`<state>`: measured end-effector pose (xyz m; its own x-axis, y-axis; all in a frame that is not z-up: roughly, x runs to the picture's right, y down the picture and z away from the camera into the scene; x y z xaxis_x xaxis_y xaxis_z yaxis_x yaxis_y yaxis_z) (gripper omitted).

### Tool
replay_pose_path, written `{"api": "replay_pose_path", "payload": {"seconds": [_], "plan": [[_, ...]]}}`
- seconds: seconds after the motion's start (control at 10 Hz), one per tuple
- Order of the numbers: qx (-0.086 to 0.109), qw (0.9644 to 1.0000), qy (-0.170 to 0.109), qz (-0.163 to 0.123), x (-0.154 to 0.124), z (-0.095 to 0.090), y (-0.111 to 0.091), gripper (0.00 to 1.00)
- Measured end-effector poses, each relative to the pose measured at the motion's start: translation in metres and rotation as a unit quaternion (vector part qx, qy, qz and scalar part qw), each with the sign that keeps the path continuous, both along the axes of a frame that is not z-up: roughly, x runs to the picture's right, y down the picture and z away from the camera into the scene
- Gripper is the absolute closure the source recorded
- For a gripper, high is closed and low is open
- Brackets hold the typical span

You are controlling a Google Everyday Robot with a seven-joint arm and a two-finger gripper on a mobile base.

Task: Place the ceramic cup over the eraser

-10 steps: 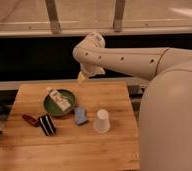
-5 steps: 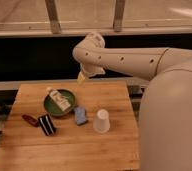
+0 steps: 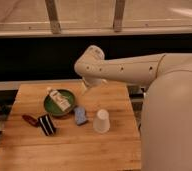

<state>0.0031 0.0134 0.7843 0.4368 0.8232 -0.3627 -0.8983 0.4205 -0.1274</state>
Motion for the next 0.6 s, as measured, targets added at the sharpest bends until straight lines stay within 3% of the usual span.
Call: {"api": "replay_pose_path", "payload": {"seconds": [0.6], "plan": [[-0.05, 0.9983, 0.023, 0.021, 0.018, 0.0, 0.064, 0.2]]}}
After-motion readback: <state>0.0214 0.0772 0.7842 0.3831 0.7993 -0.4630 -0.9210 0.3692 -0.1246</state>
